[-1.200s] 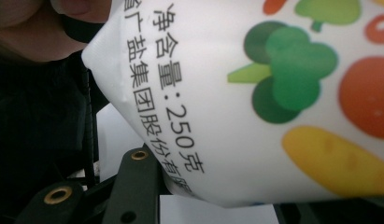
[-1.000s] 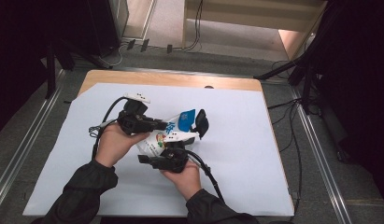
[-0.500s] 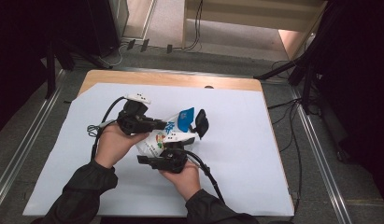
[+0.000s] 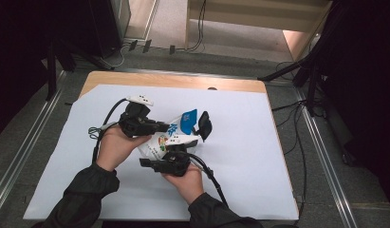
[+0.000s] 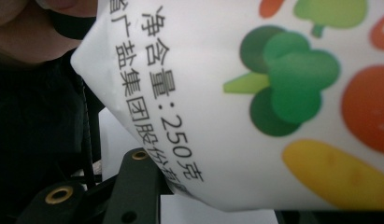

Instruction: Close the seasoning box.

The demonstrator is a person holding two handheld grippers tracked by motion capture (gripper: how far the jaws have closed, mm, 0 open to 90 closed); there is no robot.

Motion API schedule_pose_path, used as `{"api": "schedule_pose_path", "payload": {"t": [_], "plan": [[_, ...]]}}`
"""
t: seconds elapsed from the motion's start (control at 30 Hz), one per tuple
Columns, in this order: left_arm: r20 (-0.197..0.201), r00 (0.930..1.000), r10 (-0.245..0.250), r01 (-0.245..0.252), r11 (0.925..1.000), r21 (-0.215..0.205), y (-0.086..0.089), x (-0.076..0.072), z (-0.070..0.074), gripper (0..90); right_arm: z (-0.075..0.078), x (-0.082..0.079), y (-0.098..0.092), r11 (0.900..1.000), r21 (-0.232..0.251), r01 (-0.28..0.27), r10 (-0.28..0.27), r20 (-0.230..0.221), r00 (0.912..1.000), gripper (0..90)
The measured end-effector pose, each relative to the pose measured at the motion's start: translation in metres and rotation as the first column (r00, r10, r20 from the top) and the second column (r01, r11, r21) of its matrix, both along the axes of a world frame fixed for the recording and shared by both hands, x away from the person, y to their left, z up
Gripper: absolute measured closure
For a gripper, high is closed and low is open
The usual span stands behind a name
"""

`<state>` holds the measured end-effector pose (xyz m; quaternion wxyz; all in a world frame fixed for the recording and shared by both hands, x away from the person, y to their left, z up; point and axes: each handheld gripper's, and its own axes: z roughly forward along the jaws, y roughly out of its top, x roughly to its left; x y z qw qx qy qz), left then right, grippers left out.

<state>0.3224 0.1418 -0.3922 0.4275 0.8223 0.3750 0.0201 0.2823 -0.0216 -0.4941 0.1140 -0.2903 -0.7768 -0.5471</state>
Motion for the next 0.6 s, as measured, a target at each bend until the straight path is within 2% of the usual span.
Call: {"api": "schedule_pose_path", "payload": {"t": [0.6], "plan": [[0.005,1.0,-0.003,0.003,1.0,-0.003,-0.0013,-0.0007,0.0003,89.8,0.0005,-0.0006,-0.0002,1.0,-0.004,0.005,-0.005,0.003,1.0,66.6]]}}
